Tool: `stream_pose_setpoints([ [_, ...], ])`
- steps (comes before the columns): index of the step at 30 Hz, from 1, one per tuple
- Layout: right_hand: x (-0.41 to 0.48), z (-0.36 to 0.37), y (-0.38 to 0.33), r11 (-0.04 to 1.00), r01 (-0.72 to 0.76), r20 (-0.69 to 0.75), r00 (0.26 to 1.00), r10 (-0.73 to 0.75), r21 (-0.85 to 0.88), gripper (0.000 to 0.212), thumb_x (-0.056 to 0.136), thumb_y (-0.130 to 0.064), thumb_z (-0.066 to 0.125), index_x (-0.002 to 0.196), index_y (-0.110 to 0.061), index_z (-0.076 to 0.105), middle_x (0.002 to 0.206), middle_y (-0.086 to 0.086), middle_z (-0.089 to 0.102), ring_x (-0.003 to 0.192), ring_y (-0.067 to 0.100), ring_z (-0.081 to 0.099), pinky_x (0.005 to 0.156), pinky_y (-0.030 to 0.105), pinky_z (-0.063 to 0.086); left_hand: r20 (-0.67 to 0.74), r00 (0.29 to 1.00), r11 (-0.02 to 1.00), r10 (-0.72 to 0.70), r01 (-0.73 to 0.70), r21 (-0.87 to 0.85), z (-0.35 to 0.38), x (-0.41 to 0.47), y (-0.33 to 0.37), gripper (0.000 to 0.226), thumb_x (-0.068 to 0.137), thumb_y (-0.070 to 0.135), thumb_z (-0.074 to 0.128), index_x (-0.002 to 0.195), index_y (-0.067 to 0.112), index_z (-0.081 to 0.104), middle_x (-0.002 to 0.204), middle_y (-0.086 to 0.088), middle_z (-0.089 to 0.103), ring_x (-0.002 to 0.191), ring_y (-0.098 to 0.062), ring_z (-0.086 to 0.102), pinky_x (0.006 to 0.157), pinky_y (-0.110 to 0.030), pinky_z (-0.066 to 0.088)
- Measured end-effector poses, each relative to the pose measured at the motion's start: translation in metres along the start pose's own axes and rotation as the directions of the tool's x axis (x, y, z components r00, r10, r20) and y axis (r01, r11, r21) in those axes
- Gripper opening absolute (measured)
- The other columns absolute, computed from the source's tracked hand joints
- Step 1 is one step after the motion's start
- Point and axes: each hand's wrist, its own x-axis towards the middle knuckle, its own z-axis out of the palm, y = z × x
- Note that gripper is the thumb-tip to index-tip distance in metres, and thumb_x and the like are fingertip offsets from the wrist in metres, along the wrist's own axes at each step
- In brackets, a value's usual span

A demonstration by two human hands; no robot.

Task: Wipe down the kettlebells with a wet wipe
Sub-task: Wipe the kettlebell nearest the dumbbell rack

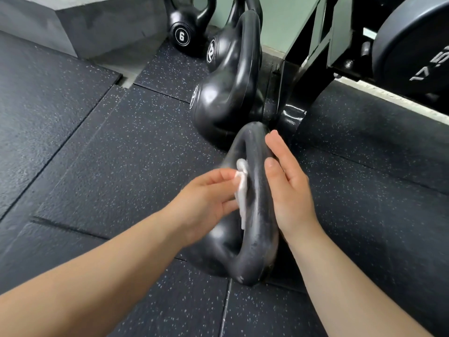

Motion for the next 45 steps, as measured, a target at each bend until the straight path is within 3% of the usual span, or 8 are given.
stream_pose_setpoints([
  [3,0.000,-0.001,-0.001,1.000,-0.005,0.009,1.000,0.005,-0.022,0.040,0.092,-0.012,0.039,0.101,-0.051,0.037,0.132,-0.023,0.032,0.119,-0.016,0.028,0.091,-0.008,0.022,-0.058,0.996,0.997,-0.066,0.063,-0.045,-0.003,0.014,0.011,0.043,0.083,0.022,0.049,0.114,-0.007,0.050,0.099,-0.017,0.055,0.089,-0.027,0.053,0.081,-0.032,0.045],
  [8,0.000,-0.002,0.000,1.000,-0.013,0.011,1.000,0.013,-0.029,0.041,0.092,-0.012,0.039,0.100,-0.053,0.038,0.133,-0.023,0.032,0.121,-0.015,0.028,0.093,-0.006,0.023,-0.120,0.993,1.000,-0.007,0.007,-0.006,0.015,0.027,0.022,0.013,0.086,0.007,0.048,0.073,0.010,0.051,0.053,-0.002,0.051,0.046,-0.014,0.049,0.043,-0.015,0.038],
  [12,-0.001,-0.002,-0.001,0.999,-0.014,0.024,1.000,0.015,-0.032,0.037,0.092,-0.016,0.041,0.100,-0.052,0.038,0.133,-0.023,0.032,0.120,-0.016,0.028,0.095,-0.005,0.023,-0.076,0.994,0.997,-0.073,0.072,-0.024,0.011,0.020,0.010,0.027,0.078,0.008,0.060,0.103,0.009,0.049,0.079,-0.010,0.053,0.061,-0.021,0.051,0.052,-0.026,0.045],
  [17,-0.001,0.000,0.000,0.995,0.006,-0.006,1.000,-0.006,-0.097,0.032,0.082,-0.029,0.035,0.098,-0.057,0.034,0.131,-0.024,0.032,0.133,-0.001,0.027,0.117,0.037,0.014,0.151,0.984,0.995,-0.096,0.096,0.007,0.001,-0.006,0.001,0.033,0.064,0.001,0.055,0.094,0.013,0.052,0.073,0.003,0.070,0.061,-0.009,0.066,0.054,-0.020,0.054],
  [26,0.002,-0.001,0.002,0.997,-0.002,-0.031,1.000,0.000,-0.073,0.032,0.080,-0.028,0.036,0.098,-0.054,0.037,0.125,-0.029,0.032,0.129,-0.003,0.028,0.117,0.040,0.013,0.091,0.994,0.996,-0.065,0.070,-0.053,0.003,0.026,0.009,0.058,0.070,0.009,0.053,0.127,0.005,0.044,0.100,-0.010,0.061,0.072,-0.015,0.065,0.064,-0.025,0.057],
  [30,0.000,-0.001,0.001,0.996,0.002,-0.020,1.000,-0.004,-0.087,0.032,0.081,-0.029,0.036,0.099,-0.056,0.035,0.128,-0.027,0.031,0.130,-0.003,0.027,0.117,0.041,0.013,0.176,0.981,0.997,-0.080,0.078,0.022,0.001,0.003,0.002,0.033,0.072,0.006,0.052,0.104,0.012,0.062,0.085,-0.002,0.069,0.070,-0.014,0.065,0.064,-0.025,0.055],
  [34,0.001,-0.001,0.001,0.994,-0.014,-0.014,1.000,0.012,-0.107,0.033,0.081,-0.031,0.034,0.103,-0.055,0.034,0.124,-0.033,0.029,0.128,-0.007,0.026,0.117,0.039,0.014,0.264,0.949,0.982,-0.173,0.146,0.119,-0.006,-0.026,-0.010,0.043,0.067,-0.001,0.056,0.109,0.007,0.056,0.090,-0.002,0.070,0.078,-0.016,0.065,0.069,-0.026,0.054],
  [45,0.001,-0.002,0.002,0.995,-0.009,-0.032,0.999,0.006,-0.099,0.032,0.080,-0.030,0.036,0.100,-0.056,0.035,0.126,-0.029,0.031,0.123,-0.009,0.029,0.116,0.040,0.016,0.048,0.998,0.998,0.043,-0.045,0.044,0.007,0.025,0.015,0.021,0.082,0.003,0.048,0.097,0.009,0.061,0.073,0.003,0.071,0.065,-0.007,0.066,0.064,-0.017,0.055],
])
